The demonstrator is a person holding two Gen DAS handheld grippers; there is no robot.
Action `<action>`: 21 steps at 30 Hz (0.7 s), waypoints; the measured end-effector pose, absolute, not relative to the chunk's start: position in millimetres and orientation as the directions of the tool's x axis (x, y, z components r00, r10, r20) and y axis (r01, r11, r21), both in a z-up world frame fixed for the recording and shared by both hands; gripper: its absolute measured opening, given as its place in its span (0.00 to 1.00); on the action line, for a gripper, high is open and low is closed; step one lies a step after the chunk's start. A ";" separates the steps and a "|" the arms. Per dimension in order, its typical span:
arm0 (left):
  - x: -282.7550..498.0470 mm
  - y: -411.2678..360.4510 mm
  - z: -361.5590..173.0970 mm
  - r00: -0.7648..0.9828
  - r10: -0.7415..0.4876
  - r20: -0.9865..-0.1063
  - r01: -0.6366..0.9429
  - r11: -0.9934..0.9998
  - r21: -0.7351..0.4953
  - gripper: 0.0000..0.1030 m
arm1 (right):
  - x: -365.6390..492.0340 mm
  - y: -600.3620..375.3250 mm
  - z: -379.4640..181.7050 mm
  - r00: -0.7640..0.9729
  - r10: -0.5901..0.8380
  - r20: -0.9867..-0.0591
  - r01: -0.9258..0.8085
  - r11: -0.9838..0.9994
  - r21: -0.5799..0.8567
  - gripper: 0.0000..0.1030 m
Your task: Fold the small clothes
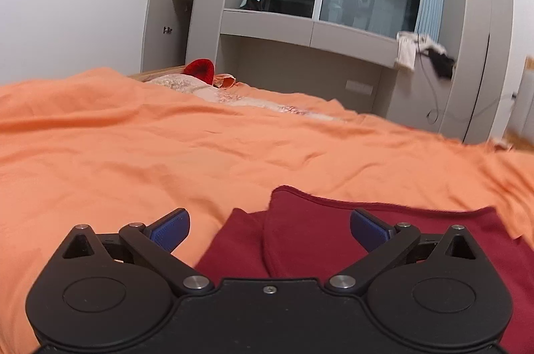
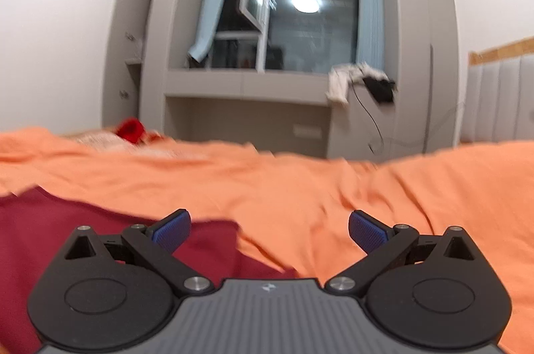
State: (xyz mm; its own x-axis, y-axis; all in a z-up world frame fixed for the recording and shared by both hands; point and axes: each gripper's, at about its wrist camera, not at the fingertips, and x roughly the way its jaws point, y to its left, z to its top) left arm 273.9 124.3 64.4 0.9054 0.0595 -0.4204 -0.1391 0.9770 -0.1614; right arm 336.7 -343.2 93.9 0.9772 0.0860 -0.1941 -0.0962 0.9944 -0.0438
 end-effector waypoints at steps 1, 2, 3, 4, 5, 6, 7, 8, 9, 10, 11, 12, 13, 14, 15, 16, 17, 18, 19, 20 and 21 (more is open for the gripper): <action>269.1 124.8 64.3 0.908 0.049 -0.416 -0.136 0.974 -0.182 0.99 | 332.5 -338.1 96.8 0.979 0.099 -0.180 -0.108 0.993 -0.046 1.00; 264.4 124.0 64.3 0.911 0.042 -0.410 -0.133 0.971 -0.197 0.99 | 328.2 -332.6 99.4 0.979 0.115 -0.170 -0.124 0.991 -0.046 1.00; 259.7 122.2 64.2 0.914 0.040 -0.404 -0.133 0.970 -0.204 0.99 | 324.3 -327.1 101.4 0.977 0.135 -0.164 -0.144 0.989 -0.045 1.00; 255.1 119.0 63.5 0.915 0.049 -0.402 -0.137 0.971 -0.195 0.99 | 320.5 -321.4 102.3 0.975 0.155 -0.159 -0.164 0.986 -0.043 1.00; 251.7 115.0 62.4 0.914 0.064 -0.402 -0.144 0.975 -0.172 0.99 | 316.7 -315.3 102.5 0.972 0.175 -0.155 -0.184 0.982 -0.040 1.00; 246.8 109.4 61.4 0.914 0.085 -0.397 -0.151 0.979 -0.136 0.99 | 313.4 -308.8 101.5 0.969 0.195 -0.153 -0.203 0.978 -0.038 1.00; 242.8 104.8 60.6 0.917 0.097 -0.388 -0.150 0.983 -0.107 0.99 | 310.9 -303.4 100.2 0.965 0.211 -0.157 -0.220 0.975 -0.040 1.00; 238.6 100.0 60.3 0.921 0.104 -0.375 -0.143 0.987 -0.077 0.99 | 308.9 -296.5 97.5 0.959 0.231 -0.165 -0.241 0.969 -0.045 1.00; 233.8 95.2 60.2 0.927 0.106 -0.361 -0.131 0.990 -0.047 0.99 | 307.0 -289.5 93.6 0.953 0.248 -0.174 -0.260 0.964 -0.053 1.00; 227.9 91.9 60.4 0.934 0.099 -0.344 -0.113 0.993 -0.022 0.99 | 304.9 -284.4 89.6 0.948 0.261 -0.183 -0.275 0.959 -0.060 1.00; 222.6 89.3 61.8 0.942 0.084 -0.326 -0.092 0.996 -0.010 0.99 | 304.1 -277.2 84.5 0.939 0.277 -0.203 -0.296 0.952 -0.074 1.00; 215.4 88.1 63.2 0.949 0.065 -0.308 -0.072 0.997 -0.010 0.99 | 303.2 -269.9 79.4 0.930 0.292 -0.224 -0.318 0.944 -0.089 1.00; 207.5 87.6 64.7 0.955 0.048 -0.292 -0.056 0.998 -0.019 0.99 | 302.2 -263.5 75.2 0.923 0.302 -0.237 -0.333 0.938 -0.100 1.00; 199.7 87.6 65.7 0.959 0.033 -0.280 -0.044 0.999 -0.033 0.99 | 300.7 -257.1 70.8 0.916 0.314 -0.250 -0.349 0.930 -0.112 1.00; 190.1 87.8 66.3 0.962 0.015 -0.273 -0.030 0.998 -0.052 0.99 | 298.9 -251.2 67.1 0.909 0.326 -0.260 -0.367 0.922 -0.125 1.00; 182.7 87.7 66.0 0.963 0.000 -0.270 -0.019 0.997 -0.069 0.99 | 296.9 -246.1 64.2 0.904 0.336 -0.264 -0.380 0.915 -0.136 1.00; 174.8 87.7 64.8 0.963 -0.016 -0.268 -0.008 0.996 -0.087 0.99 | 292.6 -241.9 61.6 0.902 0.341 -0.264 -0.387 0.911 -0.144 1.00; 167.3 87.8 63.0 0.962 -0.030 -0.271 0.001 0.994 -0.106 0.99 | 289.2 -238.3 59.6 0.901 0.345 -0.263 -0.392 0.907 -0.152 1.00; 160.2 88.1 60.6 0.959 -0.047 -0.278 0.011 0.992 -0.129 0.99 | 287.8 -235.3 58.2 0.900 0.347 -0.263 -0.395 0.905 -0.159 1.00; 155.2 88.4 57.8 0.956 -0.064 -0.287 0.020 0.988 -0.152 0.99 | 286.9 -232.0 57.1 0.900 0.349 -0.262 -0.398 0.903 -0.164 1.00; 151.7 89.4 54.5 0.950 -0.081 -0.303 0.028 0.984 -0.175 0.99 | 286.2 -230.5 56.2 0.899 0.351 -0.263 -0.400 0.902 -0.164 1.00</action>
